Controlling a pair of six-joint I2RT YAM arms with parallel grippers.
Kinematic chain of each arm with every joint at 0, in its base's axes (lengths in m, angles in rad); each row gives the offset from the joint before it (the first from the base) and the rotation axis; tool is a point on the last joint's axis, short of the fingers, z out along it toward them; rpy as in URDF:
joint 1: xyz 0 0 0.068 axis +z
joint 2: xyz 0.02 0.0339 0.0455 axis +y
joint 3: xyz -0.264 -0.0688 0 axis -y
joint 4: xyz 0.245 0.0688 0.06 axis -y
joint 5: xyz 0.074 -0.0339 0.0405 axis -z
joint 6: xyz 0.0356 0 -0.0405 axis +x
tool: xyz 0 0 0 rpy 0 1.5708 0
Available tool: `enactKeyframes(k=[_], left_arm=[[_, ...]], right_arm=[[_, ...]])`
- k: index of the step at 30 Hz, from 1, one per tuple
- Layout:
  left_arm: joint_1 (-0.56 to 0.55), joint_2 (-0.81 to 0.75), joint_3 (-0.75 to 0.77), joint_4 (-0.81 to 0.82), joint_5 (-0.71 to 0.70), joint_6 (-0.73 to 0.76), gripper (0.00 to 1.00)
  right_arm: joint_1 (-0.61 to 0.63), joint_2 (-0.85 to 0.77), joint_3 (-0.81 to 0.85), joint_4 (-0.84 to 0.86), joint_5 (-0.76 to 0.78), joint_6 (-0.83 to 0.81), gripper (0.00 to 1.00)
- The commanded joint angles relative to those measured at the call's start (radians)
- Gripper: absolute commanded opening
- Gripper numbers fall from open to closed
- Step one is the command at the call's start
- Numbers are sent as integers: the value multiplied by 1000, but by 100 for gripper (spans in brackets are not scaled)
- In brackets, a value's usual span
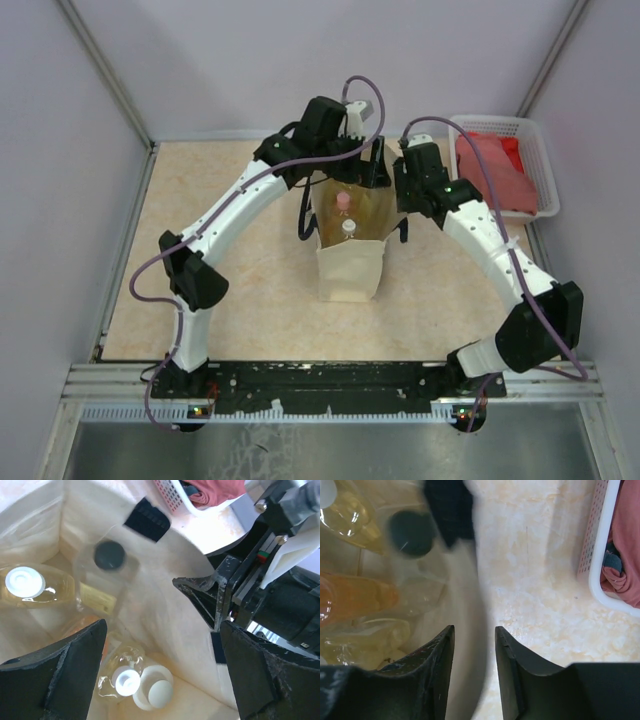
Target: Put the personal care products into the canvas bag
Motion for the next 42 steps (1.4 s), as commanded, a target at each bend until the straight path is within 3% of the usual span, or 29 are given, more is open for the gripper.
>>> enactKeyframes(k=[1, 19, 24, 28, 30, 33, 42], left_arm=[[-6, -47, 24, 55, 39, -10, 100], [11, -183, -65, 21, -117, 52, 100], [58, -288, -221, 31, -176, 55, 100], [119, -384, -380, 45, -226, 48, 100], [149, -428, -446, 55, -232, 46, 100], [190, -488, -523, 68, -235, 42, 100], [226, -526, -612, 90, -215, 36, 100]], right_arm=[[-4, -14, 52, 47, -14, 8, 38], [-4, 11, 71, 52, -33, 3, 26], [-3, 12, 71, 43, -37, 4, 34], [-3, 13, 73, 41, -45, 4, 34], [-3, 13, 81, 41, -60, 6, 25], [-1, 16, 102, 36, -92, 16, 1], [58, -48, 113, -58, -95, 39, 0]])
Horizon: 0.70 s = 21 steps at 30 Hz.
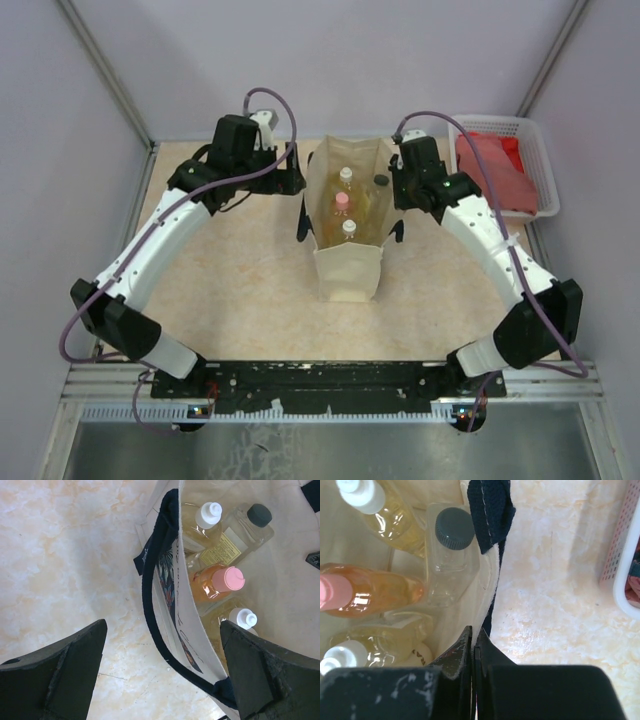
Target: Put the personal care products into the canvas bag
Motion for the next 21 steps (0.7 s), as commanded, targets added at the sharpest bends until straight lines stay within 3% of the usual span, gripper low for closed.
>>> enactKeyframes(k=[1, 15, 18, 21], left_arm=[[5, -12, -19, 41, 10, 1, 100], [6, 37, -9, 41, 60, 17, 100], [6, 37, -5, 33, 46, 25, 100], [7, 33, -6, 13, 1, 36, 100]], right_arm=[[52, -83, 30, -14, -11, 28, 0], [110, -138, -53, -55, 57, 81, 2], [110, -123, -21, -67, 80, 70, 22], [109, -117, 24, -63, 107, 52, 57]])
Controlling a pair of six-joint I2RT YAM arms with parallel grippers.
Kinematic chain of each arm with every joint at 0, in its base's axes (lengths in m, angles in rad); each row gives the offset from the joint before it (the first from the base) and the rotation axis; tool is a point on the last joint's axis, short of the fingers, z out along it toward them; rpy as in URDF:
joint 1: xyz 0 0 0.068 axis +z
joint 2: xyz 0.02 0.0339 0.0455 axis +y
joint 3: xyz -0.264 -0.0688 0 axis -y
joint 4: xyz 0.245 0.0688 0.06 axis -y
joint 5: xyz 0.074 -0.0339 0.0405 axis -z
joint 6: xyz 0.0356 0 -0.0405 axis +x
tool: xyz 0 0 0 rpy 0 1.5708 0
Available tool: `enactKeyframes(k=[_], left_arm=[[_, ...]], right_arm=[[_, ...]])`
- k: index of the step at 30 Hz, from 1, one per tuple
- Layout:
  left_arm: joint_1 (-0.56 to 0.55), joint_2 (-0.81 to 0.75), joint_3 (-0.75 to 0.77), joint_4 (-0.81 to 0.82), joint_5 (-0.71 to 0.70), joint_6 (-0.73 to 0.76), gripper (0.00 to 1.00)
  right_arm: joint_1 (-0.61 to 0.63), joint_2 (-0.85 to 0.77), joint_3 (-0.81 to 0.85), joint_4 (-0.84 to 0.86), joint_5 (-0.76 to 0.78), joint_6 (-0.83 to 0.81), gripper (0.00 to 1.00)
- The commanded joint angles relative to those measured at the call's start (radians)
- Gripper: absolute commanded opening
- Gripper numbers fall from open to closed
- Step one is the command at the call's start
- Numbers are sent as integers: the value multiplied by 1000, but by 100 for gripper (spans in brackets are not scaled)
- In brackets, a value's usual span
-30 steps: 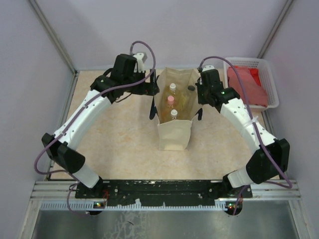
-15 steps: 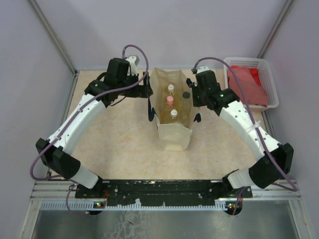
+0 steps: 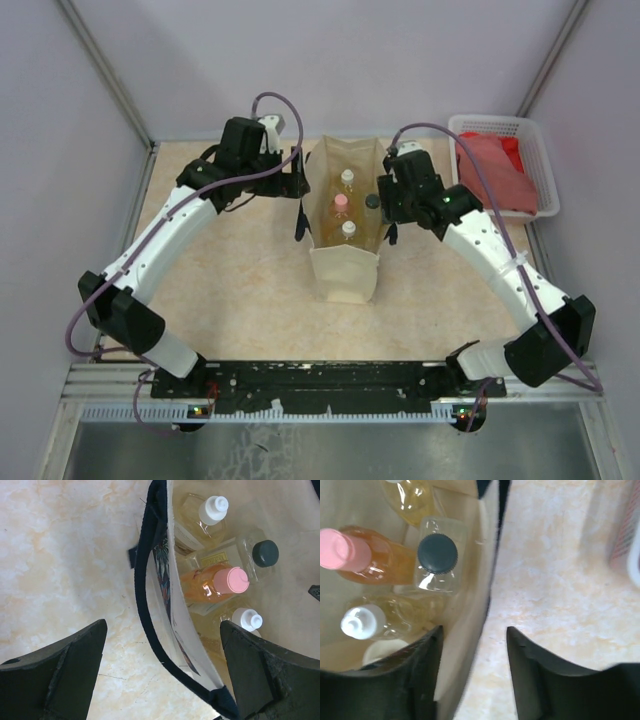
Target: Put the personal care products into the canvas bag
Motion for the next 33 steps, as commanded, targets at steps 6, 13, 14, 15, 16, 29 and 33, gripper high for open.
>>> enactKeyframes(k=[6, 13, 14, 15, 16, 29, 33], left_arm=[[8, -50, -11, 6, -109, 13, 100], [7, -100, 4, -37, -358, -75, 100], [7, -99, 13, -54, -386, -81, 100], [7, -97, 20, -83, -410, -82, 100], [7, -96, 26, -115, -430, -86, 100], [7, -149, -28, -121, -519, -28, 100], [6, -149, -32, -122, -522, -39, 100]], right_arm=[[8, -23, 213, 11, 85, -44, 99], [-4, -18, 320, 58, 205, -119, 99], [-17, -11, 327, 61, 206, -129, 99], [-37, -3, 338, 60, 192, -131, 99], [-62, 5, 348, 56, 170, -128, 99], [-163, 21, 371, 52, 162, -144, 99], [-163, 20, 360, 45, 159, -144, 99]])
